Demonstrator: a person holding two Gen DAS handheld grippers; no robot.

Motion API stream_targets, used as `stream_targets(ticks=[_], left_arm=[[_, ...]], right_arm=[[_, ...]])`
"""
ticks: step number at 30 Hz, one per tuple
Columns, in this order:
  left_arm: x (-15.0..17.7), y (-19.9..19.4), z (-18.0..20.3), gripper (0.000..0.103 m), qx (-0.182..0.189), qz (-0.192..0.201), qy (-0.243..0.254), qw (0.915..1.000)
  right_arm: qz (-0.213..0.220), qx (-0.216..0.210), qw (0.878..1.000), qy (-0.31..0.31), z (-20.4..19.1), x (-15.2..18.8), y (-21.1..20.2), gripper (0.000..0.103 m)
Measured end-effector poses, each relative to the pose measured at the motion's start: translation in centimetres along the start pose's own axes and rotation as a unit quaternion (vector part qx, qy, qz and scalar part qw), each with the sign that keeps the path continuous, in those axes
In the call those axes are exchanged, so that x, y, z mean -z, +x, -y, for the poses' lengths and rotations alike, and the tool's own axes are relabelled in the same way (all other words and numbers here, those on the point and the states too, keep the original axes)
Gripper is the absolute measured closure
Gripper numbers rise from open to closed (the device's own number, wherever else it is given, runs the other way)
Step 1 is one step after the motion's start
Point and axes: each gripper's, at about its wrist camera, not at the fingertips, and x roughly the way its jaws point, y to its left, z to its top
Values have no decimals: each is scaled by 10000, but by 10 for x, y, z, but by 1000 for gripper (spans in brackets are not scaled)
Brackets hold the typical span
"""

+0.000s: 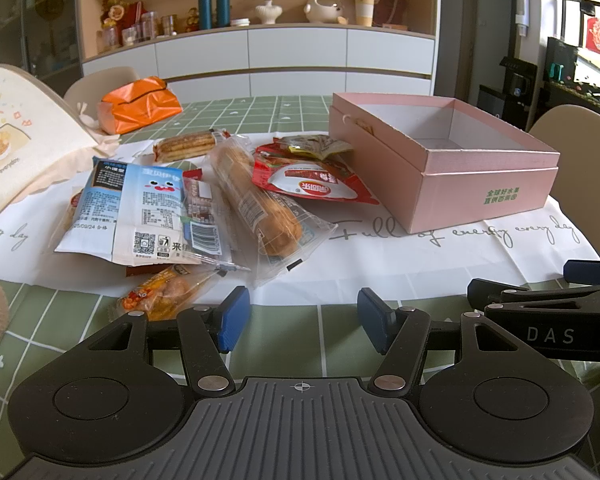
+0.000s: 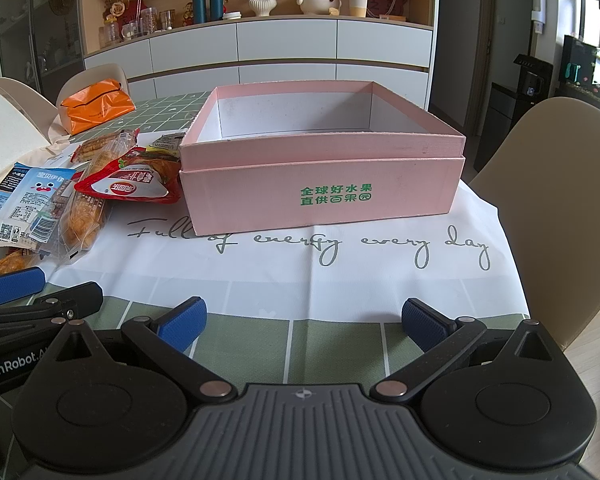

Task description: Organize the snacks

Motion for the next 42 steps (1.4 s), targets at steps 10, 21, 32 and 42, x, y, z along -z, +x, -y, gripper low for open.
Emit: stream_targets(ticks=[10, 21, 32, 42], left_arm=[[0, 0, 0, 37, -1, 0, 1, 10000], [0, 0, 0, 37, 7, 1, -6, 10000], [-61, -38, -41, 41, -288, 29, -758, 9967], [-89, 31, -126, 42, -806, -874, -1895, 9747]], right_arm=[[0, -1, 10000, 0, 0, 0, 0, 0], [-156, -257, 9994, -185, 5, -6, 3, 0], [-1445, -857, 9809, -976, 7, -37, 14, 0], [-1562, -1647, 9698, -897, -4, -76, 7, 11]])
